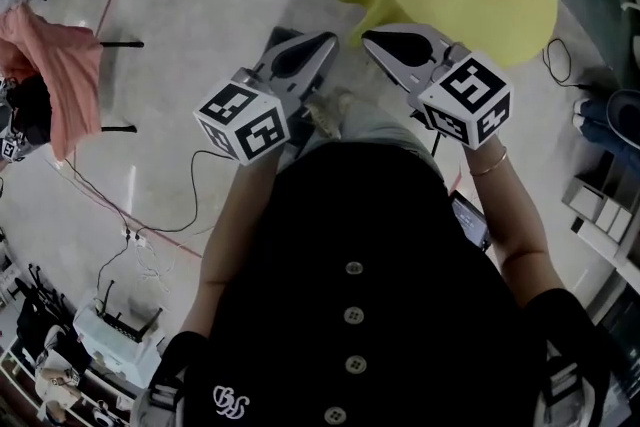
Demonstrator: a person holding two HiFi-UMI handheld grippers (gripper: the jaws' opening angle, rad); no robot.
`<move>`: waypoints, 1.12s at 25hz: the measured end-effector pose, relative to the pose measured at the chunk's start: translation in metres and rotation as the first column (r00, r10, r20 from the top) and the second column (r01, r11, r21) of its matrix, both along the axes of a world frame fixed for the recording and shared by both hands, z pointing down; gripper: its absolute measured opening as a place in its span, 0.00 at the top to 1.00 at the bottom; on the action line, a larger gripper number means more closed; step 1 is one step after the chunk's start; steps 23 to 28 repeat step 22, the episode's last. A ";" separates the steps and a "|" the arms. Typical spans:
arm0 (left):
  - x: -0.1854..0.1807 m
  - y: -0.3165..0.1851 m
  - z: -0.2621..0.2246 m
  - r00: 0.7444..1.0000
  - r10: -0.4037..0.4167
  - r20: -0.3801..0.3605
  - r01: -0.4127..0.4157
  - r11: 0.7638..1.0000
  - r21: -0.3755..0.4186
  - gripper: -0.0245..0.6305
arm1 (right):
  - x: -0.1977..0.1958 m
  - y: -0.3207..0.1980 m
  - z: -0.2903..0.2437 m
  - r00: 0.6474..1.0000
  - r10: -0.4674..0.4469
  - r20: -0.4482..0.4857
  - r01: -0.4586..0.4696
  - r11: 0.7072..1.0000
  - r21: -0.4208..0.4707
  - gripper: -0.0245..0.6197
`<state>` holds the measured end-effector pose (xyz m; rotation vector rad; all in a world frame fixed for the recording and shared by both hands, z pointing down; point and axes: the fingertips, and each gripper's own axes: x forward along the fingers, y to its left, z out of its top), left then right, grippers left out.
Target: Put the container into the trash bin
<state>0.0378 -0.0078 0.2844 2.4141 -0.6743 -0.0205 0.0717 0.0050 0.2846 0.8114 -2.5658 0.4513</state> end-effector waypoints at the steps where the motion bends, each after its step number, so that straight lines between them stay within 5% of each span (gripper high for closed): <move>1: 0.000 0.000 0.000 1.000 0.003 0.000 -0.003 1.000 0.000 0.94 | 0.001 0.000 0.000 1.000 0.000 -0.004 0.000 1.000 0.000 0.96; 28: 0.042 0.014 0.008 0.995 0.093 0.016 -0.093 0.996 -0.016 0.94 | 0.030 0.012 0.007 0.995 0.007 -0.097 -0.005 1.000 0.022 0.96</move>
